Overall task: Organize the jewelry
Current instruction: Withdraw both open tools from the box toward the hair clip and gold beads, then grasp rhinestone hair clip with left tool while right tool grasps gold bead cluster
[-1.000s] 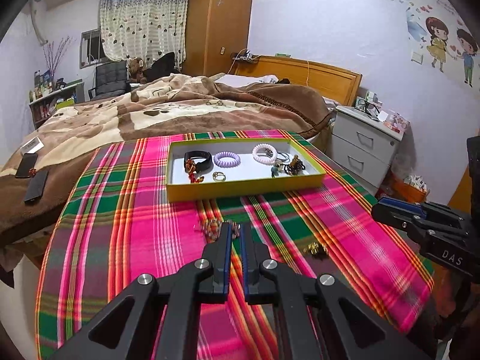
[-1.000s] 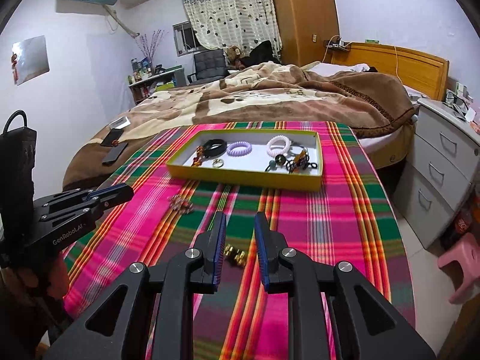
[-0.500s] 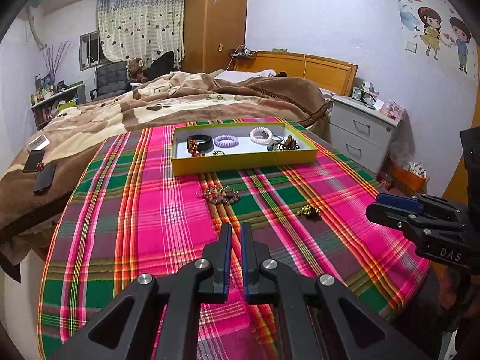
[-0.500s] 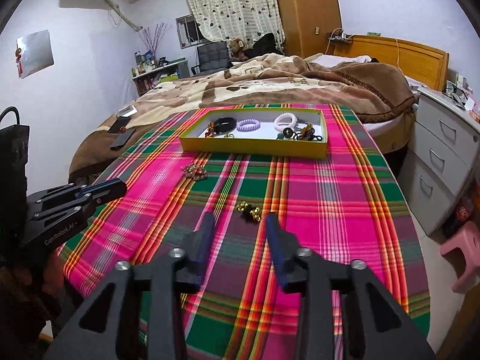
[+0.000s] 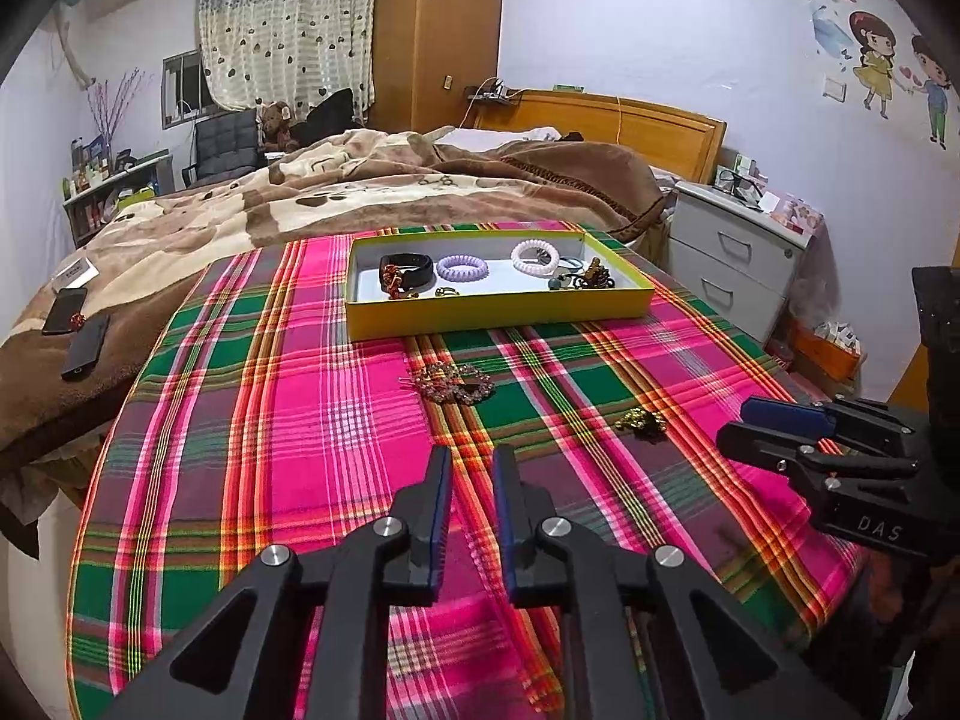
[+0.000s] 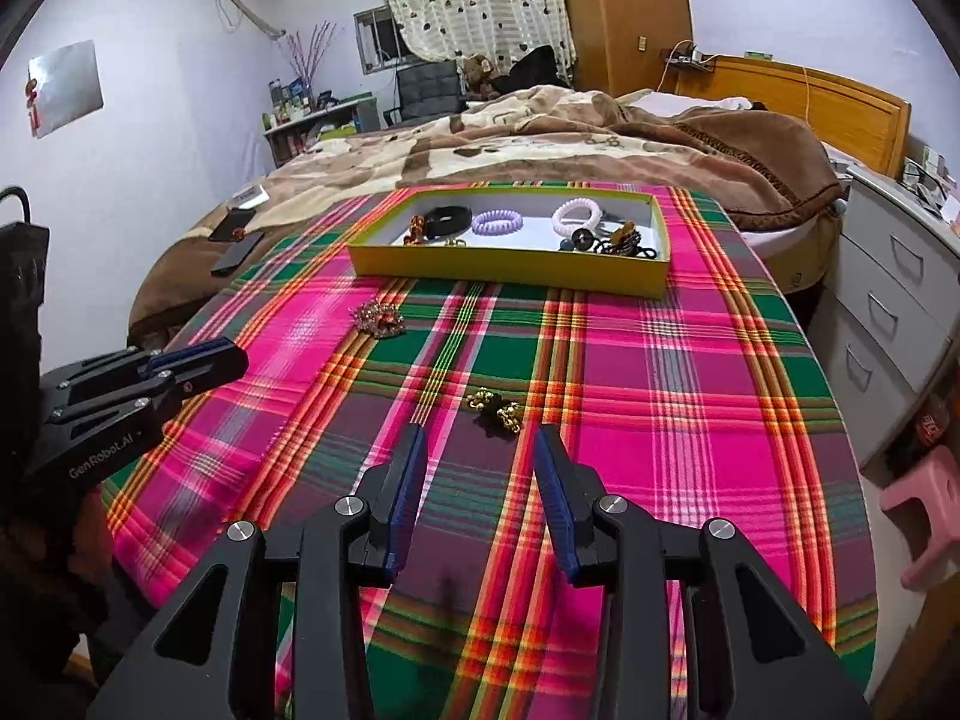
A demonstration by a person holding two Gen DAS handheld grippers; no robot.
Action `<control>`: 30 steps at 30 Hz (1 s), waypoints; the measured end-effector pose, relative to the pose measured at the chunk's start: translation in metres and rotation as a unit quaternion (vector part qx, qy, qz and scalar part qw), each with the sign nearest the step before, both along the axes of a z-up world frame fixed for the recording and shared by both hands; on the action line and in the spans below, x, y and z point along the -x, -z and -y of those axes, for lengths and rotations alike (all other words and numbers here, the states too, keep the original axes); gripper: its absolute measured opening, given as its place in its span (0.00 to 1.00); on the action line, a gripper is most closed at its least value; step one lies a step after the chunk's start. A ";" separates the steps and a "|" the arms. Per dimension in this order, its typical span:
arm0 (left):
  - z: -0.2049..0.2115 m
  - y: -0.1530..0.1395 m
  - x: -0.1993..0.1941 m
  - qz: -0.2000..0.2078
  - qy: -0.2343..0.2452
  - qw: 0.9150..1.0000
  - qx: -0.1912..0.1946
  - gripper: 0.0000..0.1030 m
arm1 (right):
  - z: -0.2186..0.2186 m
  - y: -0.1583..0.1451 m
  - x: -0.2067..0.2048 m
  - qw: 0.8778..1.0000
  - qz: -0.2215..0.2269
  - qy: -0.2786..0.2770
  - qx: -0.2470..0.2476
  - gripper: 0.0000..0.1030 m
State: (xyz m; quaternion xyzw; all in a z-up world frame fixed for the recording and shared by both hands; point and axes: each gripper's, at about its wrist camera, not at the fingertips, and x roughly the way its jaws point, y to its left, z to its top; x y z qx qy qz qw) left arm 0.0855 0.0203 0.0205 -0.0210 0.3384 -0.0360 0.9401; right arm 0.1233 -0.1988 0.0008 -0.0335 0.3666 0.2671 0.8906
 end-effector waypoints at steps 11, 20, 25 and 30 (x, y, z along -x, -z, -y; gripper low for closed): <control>-0.009 0.007 -0.035 -0.018 -0.004 1.000 0.017 0.25 | -0.018 0.019 -0.027 0.999 -0.020 -0.025 0.035 0.37; -0.012 0.019 -0.071 -0.054 -0.006 0.997 0.052 0.26 | -0.027 0.026 -0.047 0.997 -0.035 -0.046 0.051 0.37; -0.012 0.028 -0.090 -0.074 -0.021 0.995 0.064 0.33 | -0.030 0.032 -0.054 0.996 -0.054 -0.053 0.055 0.37; -0.010 0.038 -0.106 -0.092 -0.038 0.992 0.072 0.33 | -0.028 0.033 -0.056 0.995 -0.058 -0.056 0.058 0.35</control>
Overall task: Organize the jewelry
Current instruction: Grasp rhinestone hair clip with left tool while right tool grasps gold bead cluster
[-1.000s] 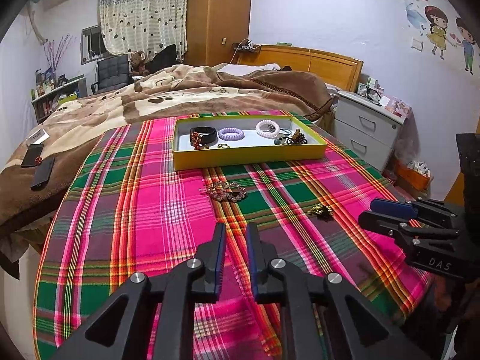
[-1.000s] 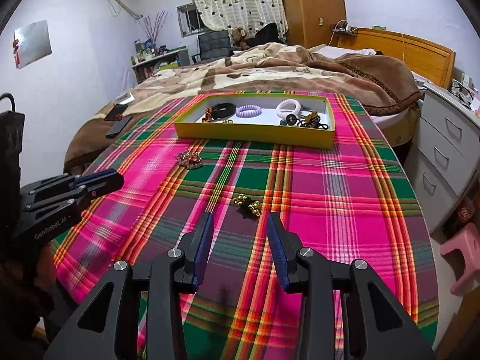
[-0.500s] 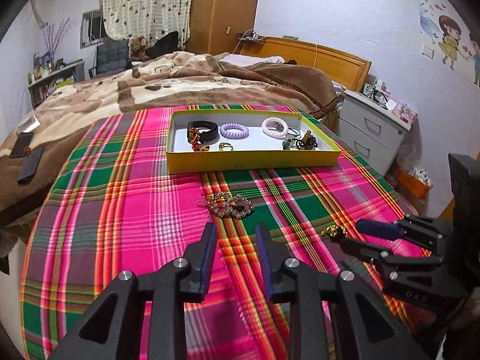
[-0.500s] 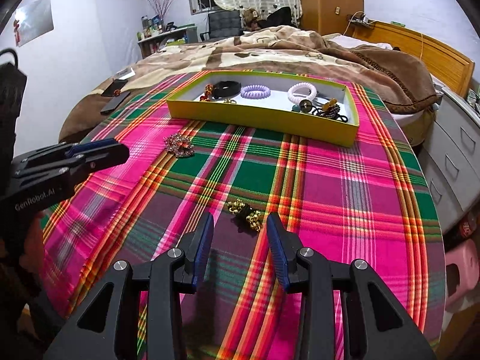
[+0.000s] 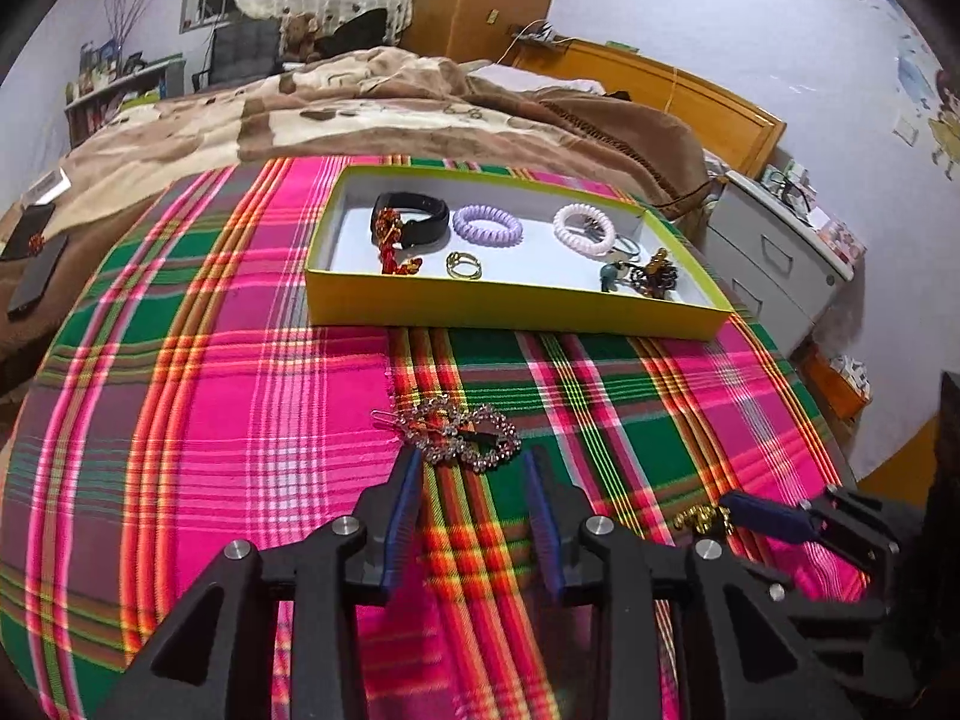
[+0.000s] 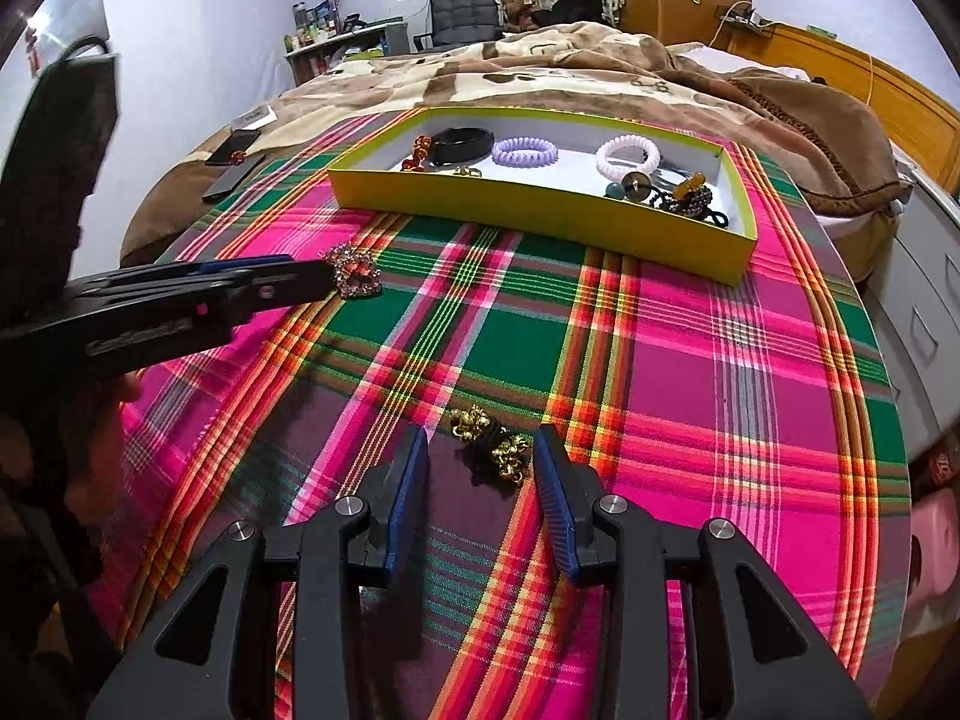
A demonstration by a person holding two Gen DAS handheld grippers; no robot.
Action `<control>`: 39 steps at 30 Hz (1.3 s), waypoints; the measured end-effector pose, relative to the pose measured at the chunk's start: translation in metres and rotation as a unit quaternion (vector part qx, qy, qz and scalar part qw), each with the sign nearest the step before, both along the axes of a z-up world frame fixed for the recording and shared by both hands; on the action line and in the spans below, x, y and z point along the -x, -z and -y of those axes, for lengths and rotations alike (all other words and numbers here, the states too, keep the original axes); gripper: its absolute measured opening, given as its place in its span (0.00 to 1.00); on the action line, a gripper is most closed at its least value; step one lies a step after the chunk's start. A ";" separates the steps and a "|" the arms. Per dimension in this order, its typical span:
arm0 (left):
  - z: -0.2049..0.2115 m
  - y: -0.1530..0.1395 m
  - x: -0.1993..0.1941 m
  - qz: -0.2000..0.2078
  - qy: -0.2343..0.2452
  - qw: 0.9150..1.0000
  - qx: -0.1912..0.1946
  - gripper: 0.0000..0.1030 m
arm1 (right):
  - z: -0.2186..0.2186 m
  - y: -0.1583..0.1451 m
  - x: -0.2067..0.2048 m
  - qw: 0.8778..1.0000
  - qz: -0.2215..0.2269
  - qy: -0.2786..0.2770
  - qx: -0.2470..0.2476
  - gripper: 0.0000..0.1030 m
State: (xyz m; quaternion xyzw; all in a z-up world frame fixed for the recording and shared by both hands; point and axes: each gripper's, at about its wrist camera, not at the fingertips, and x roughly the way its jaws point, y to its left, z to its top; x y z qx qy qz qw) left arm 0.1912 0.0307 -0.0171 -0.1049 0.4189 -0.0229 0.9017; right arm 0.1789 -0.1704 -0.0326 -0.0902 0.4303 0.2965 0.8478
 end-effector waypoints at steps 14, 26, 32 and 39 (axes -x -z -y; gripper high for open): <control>0.003 0.009 -0.026 -0.010 -0.019 0.999 0.024 0.46 | 0.007 0.000 -0.002 1.000 -0.006 0.004 -0.009 0.19; 0.013 0.009 -0.022 -0.009 0.006 0.999 -0.031 0.45 | 0.010 -0.001 -0.001 1.000 -0.007 0.010 -0.012 0.19; 0.009 0.009 -0.021 -0.012 0.001 0.998 -0.056 0.25 | 0.010 -0.001 0.000 1.000 -0.005 0.012 -0.010 0.19; 0.002 0.009 -0.015 -0.009 0.015 0.999 -0.047 0.24 | 0.011 -0.001 0.001 1.000 -0.005 0.012 -0.011 0.19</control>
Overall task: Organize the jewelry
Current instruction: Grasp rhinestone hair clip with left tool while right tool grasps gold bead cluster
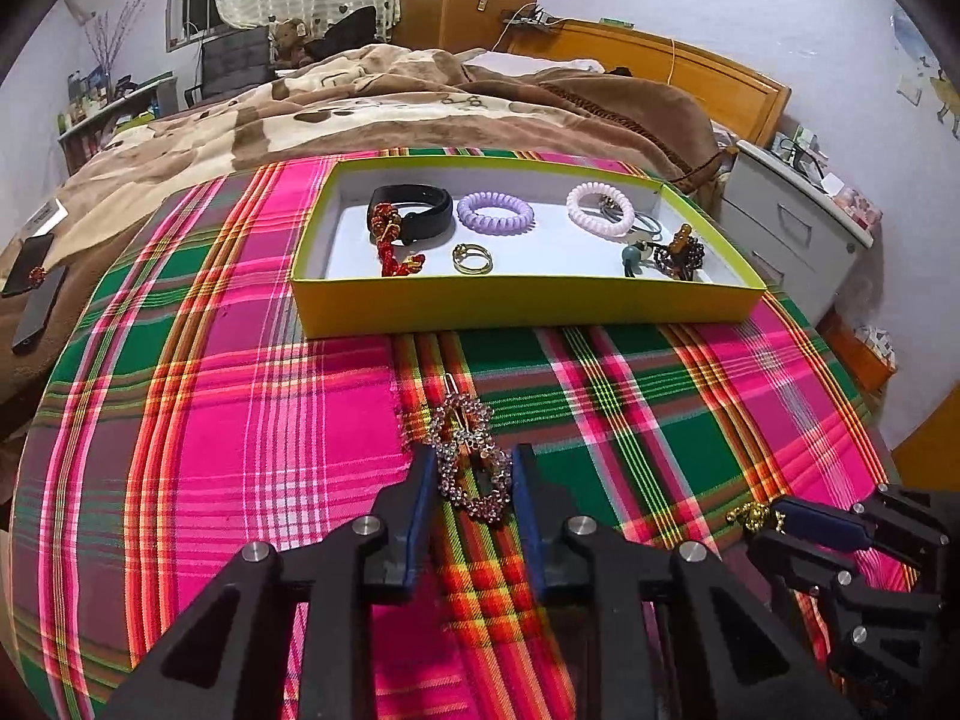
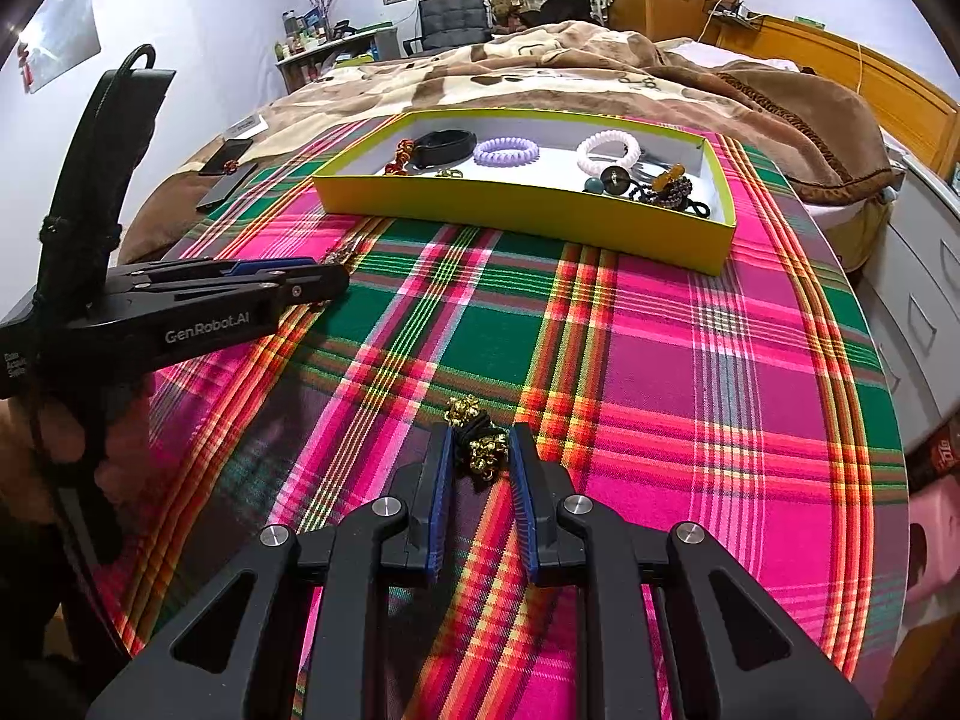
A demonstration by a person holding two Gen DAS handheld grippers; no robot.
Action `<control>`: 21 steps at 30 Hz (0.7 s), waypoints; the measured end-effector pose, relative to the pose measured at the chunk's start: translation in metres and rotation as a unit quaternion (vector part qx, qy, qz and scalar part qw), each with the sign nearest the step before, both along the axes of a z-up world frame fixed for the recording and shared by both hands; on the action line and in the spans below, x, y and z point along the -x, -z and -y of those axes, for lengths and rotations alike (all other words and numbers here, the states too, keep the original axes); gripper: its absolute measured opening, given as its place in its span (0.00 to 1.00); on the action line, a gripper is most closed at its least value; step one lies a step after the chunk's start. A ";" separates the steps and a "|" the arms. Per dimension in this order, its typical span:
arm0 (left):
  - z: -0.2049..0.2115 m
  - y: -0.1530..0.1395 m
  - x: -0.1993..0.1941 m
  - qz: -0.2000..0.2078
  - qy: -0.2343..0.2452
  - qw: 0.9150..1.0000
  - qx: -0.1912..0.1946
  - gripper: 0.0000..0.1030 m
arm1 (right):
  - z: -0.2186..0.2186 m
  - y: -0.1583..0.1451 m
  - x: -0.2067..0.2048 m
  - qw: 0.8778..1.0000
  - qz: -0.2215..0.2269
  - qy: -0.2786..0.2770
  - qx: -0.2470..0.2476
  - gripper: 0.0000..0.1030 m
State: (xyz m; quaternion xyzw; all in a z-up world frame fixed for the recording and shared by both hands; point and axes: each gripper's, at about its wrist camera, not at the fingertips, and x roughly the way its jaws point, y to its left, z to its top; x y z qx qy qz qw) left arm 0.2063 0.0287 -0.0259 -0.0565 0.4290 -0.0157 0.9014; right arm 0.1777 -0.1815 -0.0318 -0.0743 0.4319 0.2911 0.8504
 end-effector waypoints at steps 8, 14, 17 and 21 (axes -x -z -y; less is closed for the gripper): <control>0.000 -0.003 0.012 0.006 0.015 1.000 0.001 0.24 | 0.004 -0.001 0.002 1.000 0.002 0.008 -0.003 0.18; 0.002 -0.007 0.029 0.018 0.027 0.999 0.002 0.23 | 0.011 -0.004 0.006 1.000 0.005 0.025 -0.010 0.18; 0.002 -0.009 0.037 0.023 0.029 0.999 0.003 0.23 | 0.015 -0.008 0.008 0.999 0.008 0.032 -0.017 0.18; 0.001 -0.012 0.046 0.031 0.033 0.999 0.008 0.23 | 0.014 -0.012 0.012 0.999 0.013 0.036 -0.018 0.18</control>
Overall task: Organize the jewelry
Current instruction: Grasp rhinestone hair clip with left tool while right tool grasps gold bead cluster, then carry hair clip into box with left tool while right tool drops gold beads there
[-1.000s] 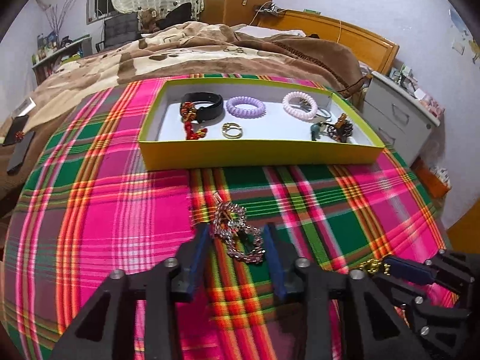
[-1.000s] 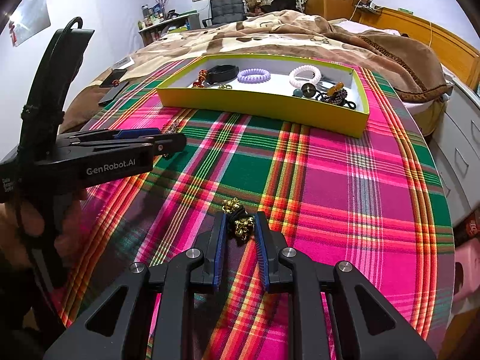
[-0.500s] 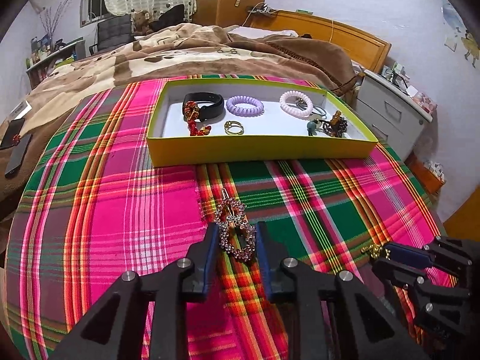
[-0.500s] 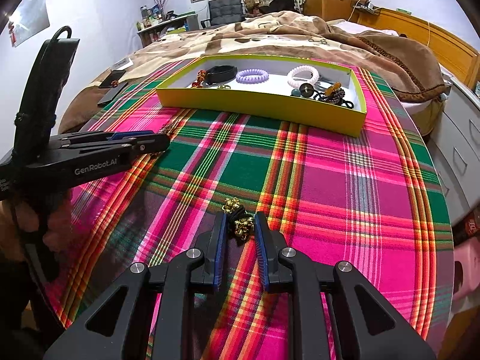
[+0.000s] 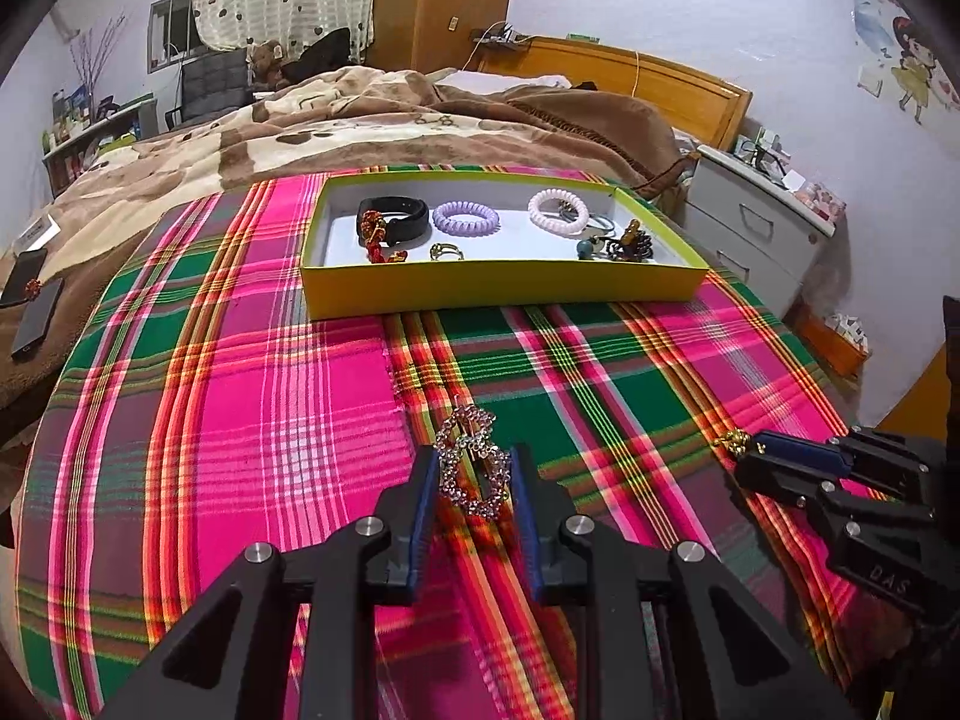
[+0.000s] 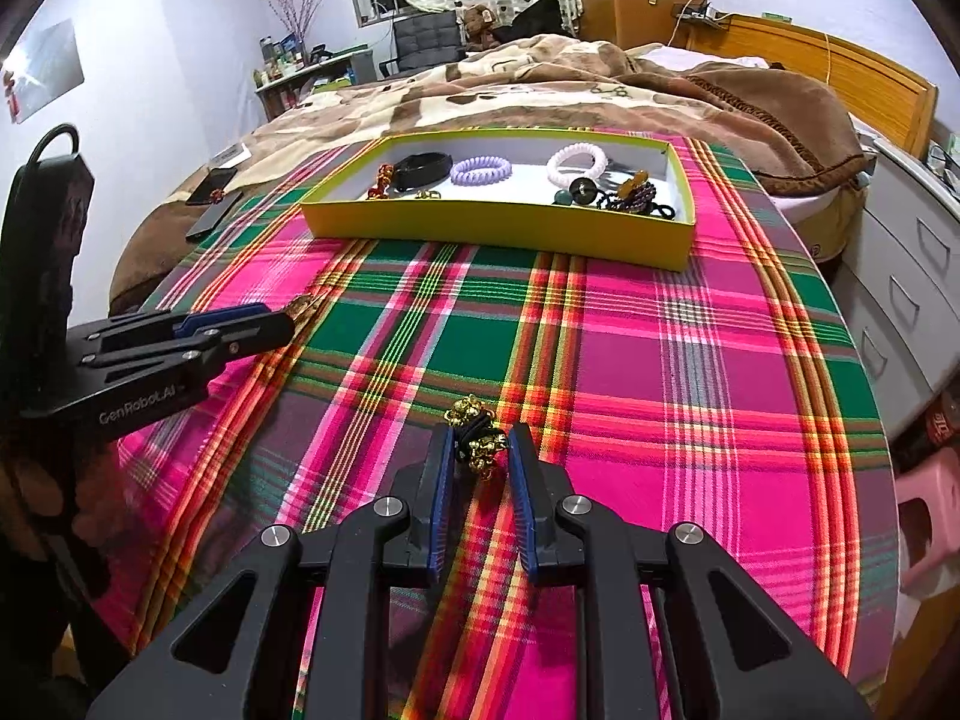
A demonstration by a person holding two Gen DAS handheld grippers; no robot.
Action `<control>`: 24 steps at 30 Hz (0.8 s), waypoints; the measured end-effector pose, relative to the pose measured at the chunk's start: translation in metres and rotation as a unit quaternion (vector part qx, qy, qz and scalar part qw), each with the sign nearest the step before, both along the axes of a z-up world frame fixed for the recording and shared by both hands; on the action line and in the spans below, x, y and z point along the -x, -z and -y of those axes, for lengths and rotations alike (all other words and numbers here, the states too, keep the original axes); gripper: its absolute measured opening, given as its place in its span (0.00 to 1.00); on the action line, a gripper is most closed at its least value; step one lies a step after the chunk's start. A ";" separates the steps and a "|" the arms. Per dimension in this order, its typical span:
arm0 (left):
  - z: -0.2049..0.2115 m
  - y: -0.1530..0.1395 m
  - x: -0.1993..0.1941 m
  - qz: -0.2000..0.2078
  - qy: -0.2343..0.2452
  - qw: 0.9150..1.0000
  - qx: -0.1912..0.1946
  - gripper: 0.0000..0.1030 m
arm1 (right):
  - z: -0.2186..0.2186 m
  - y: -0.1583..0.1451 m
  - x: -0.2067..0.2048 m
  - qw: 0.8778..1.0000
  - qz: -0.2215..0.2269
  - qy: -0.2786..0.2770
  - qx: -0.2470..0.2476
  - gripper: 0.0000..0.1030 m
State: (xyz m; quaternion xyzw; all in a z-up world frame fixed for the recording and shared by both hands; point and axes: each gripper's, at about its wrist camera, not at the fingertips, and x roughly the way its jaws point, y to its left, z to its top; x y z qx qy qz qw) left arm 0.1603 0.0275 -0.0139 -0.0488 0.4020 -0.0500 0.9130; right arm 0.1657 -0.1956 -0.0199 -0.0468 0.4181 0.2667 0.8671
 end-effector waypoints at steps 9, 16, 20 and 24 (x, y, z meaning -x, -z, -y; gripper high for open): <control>-0.003 -0.009 0.018 0.016 0.007 1.000 0.010 0.23 | -0.002 -0.011 0.008 1.000 0.012 0.004 -0.003 0.18; -0.006 -0.024 0.019 0.029 0.011 0.999 0.017 0.05 | -0.003 -0.023 0.006 1.000 0.026 0.006 -0.008 0.18; -0.005 -0.027 0.013 0.035 0.011 0.999 0.014 0.05 | -0.005 -0.029 0.000 0.999 0.033 0.007 -0.009 0.18; -0.006 -0.026 0.011 0.030 0.010 0.999 0.019 0.05 | -0.005 -0.028 -0.002 0.999 0.031 0.006 -0.009 0.18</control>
